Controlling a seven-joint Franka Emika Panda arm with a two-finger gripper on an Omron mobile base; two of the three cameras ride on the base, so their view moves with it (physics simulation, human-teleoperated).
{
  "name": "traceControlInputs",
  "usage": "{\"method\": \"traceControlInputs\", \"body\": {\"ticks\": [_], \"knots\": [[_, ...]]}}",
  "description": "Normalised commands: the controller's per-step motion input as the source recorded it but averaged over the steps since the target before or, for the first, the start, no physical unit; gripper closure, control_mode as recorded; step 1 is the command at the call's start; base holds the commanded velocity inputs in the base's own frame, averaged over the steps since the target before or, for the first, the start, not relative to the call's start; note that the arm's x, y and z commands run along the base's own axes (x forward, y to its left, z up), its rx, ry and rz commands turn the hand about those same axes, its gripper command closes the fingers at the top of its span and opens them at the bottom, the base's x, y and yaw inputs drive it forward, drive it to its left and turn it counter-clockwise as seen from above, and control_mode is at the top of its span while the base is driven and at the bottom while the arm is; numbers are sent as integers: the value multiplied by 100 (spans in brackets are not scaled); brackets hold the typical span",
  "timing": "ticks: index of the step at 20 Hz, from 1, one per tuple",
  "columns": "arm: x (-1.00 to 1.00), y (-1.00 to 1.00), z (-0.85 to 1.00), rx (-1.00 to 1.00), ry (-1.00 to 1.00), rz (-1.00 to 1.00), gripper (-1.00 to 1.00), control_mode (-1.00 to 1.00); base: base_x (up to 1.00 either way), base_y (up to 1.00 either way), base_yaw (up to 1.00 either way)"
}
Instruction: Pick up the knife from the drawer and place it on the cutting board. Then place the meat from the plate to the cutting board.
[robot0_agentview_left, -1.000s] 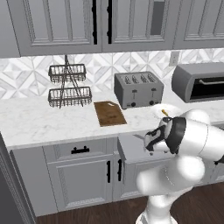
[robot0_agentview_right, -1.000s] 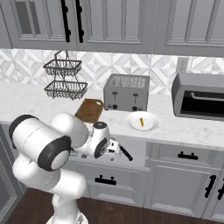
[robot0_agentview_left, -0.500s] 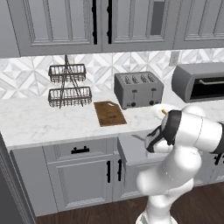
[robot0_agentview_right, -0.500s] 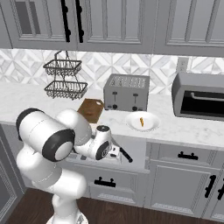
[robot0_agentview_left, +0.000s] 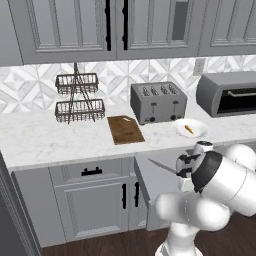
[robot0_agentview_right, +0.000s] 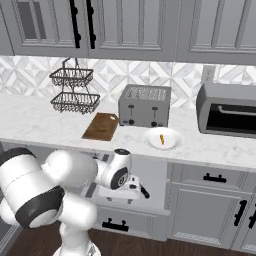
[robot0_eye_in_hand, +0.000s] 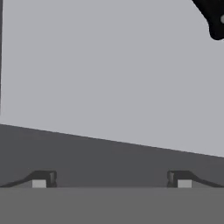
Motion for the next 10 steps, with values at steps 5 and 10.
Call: {"method": "traceControlInputs", "body": {"ticks": [5,10], "knots": [[-80,0,14,0,18,11,-100,-100,0,0,0],[-2,-6,13,1,9,16,-100,-100,0,0,0]]}}
